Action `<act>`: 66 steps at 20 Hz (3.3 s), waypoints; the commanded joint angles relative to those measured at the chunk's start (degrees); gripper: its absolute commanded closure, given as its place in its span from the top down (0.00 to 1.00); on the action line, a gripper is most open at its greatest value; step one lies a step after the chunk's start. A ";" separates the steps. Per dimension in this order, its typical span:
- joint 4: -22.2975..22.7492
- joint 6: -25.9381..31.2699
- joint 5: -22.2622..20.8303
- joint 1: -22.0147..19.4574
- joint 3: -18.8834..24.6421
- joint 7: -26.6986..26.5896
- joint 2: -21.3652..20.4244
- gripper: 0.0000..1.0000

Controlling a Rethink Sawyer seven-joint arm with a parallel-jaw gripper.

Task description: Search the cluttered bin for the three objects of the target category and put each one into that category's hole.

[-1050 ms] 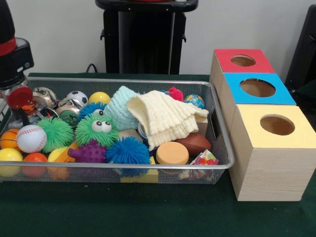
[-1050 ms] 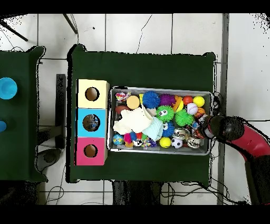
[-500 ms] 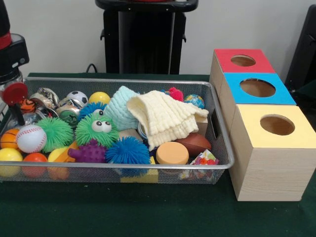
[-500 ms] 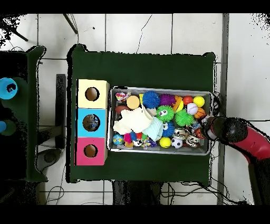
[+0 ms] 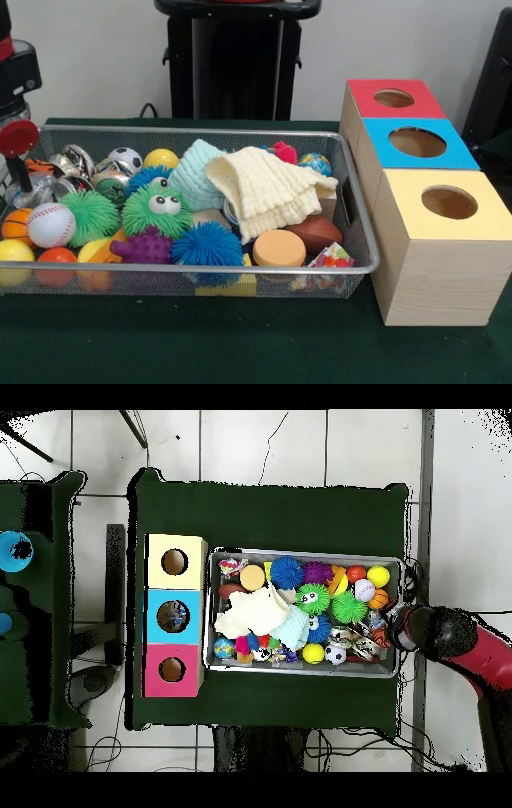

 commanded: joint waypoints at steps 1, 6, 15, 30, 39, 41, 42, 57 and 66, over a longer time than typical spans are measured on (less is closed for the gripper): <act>5.49 0.92 -2.36 -0.18 3.32 -7.15 -3.79 0.00; 8.89 1.62 -0.73 0.14 3.48 -5.41 -7.50 0.00; 15.88 3.57 1.97 2.17 1.31 -0.40 -16.92 0.00; 23.58 2.01 5.35 4.96 -1.94 4.82 -24.31 0.00; 23.43 10.09 8.73 7.62 -4.59 4.55 -29.18 0.00; 23.52 11.45 9.59 7.92 -5.01 4.40 -29.97 0.00; 23.56 12.25 10.00 8.21 -5.35 4.47 -30.47 0.00; 35.22 7.28 17.28 20.98 -16.22 18.27 -38.28 0.00; 34.23 10.98 19.79 29.11 -24.05 20.56 -39.38 0.00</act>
